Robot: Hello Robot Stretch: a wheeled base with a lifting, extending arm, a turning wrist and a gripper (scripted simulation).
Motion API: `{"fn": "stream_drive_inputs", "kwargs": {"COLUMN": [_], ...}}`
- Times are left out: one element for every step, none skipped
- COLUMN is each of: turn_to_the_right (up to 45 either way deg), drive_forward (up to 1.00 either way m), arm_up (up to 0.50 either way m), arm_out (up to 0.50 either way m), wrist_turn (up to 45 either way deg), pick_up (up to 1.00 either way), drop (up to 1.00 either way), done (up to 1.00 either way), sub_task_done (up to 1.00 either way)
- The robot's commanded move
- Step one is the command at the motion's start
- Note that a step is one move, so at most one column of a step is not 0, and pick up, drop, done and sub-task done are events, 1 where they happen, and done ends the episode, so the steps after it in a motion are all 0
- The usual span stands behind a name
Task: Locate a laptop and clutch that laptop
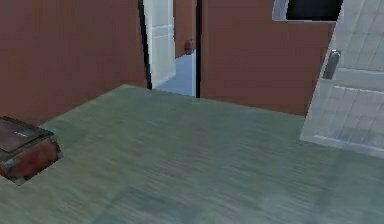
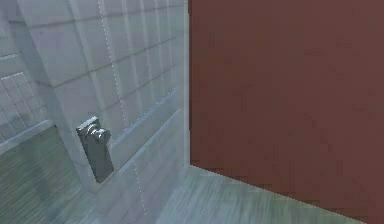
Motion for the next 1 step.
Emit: {"fn": "stream_drive_inputs", "kwargs": {"turn_to_the_right": [-3.0], "drive_forward": [0.00], "arm_up": [0.00], "arm_out": [0.00], "wrist_turn": [0.0], "pick_up": [0.00], "drop": [0.00], "done": [0.00], "sub_task_done": [0.00]}}
